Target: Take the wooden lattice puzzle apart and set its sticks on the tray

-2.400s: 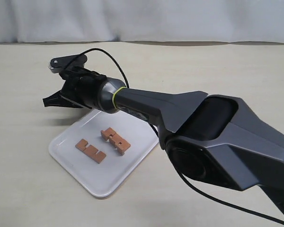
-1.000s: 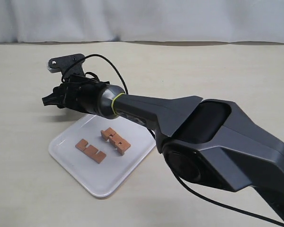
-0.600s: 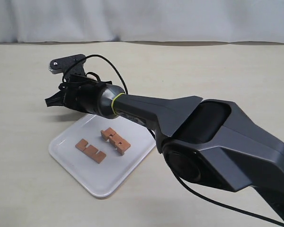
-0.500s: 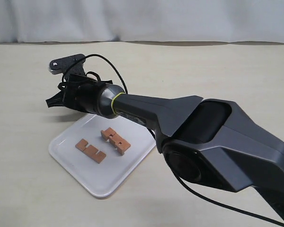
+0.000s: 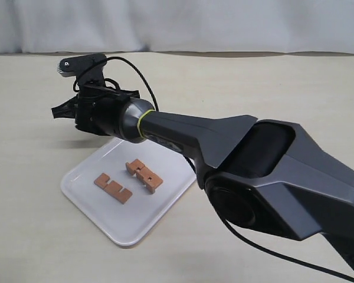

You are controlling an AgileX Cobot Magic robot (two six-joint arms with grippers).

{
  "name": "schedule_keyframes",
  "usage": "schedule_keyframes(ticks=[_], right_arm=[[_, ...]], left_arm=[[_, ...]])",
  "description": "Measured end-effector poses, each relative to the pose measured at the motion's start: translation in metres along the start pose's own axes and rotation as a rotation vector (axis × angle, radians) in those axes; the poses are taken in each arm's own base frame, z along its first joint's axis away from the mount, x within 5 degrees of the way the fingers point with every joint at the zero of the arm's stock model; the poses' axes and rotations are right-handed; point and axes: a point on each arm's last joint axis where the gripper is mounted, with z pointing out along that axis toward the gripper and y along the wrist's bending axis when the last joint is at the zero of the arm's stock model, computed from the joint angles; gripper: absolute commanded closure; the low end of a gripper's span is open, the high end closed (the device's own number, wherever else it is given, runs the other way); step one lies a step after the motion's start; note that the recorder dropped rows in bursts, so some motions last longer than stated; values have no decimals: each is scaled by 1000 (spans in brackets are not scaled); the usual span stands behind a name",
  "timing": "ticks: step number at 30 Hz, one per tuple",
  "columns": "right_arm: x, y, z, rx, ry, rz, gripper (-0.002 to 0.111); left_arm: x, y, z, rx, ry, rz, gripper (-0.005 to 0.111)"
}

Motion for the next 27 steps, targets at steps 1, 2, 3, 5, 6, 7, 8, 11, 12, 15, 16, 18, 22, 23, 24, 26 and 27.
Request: schedule_keyframes(ticks=[1, 2, 3, 5, 6, 7, 8, 11, 12, 15, 16, 18, 22, 23, 24, 26, 27], right_arm=[[2, 0, 2, -4, -3, 10, 48], [4, 0, 3, -3, -4, 14, 46], [6, 1, 5, -3, -8, 19, 47], [11, 0, 10, 3, -12, 27, 47], [13, 0, 12, 7, -15, 27, 47], [15, 0, 13, 6, -20, 22, 47], [15, 0, 14, 7, -25, 15, 47], [19, 0, 17, 6, -36, -7, 47], [20, 0, 19, 9, -39, -12, 47], [23, 0, 22, 12, -52, -29, 47], [24, 0, 23, 12, -58, -31, 47], [28, 0, 26, 17, -60, -45, 51], [28, 1, 27, 1, -70, -54, 75], [29, 2, 27, -4, -70, -54, 84], [29, 2, 28, -6, -69, -55, 93], [29, 2, 28, -6, -69, -57, 104], [30, 3, 27, -8, -66, -62, 104]], left_arm=[[0, 0, 0, 0, 0, 0, 107], [0, 0, 0, 0, 0, 0, 107], [0, 0, 0, 0, 0, 0, 107], [0, 0, 0, 0, 0, 0, 107], [0, 0, 0, 0, 0, 0, 107], [0, 0, 0, 0, 0, 0, 107], [0, 0, 0, 0, 0, 0, 107], [0, 0, 0, 0, 0, 0, 107], [0, 0, 0, 0, 0, 0, 107], [0, 0, 0, 0, 0, 0, 107], [0, 0, 0, 0, 0, 0, 107], [0, 0, 0, 0, 0, 0, 107], [0, 0, 0, 0, 0, 0, 107], [0, 0, 0, 0, 0, 0, 107], [0, 0, 0, 0, 0, 0, 107], [0, 0, 0, 0, 0, 0, 107], [0, 0, 0, 0, 0, 0, 107]])
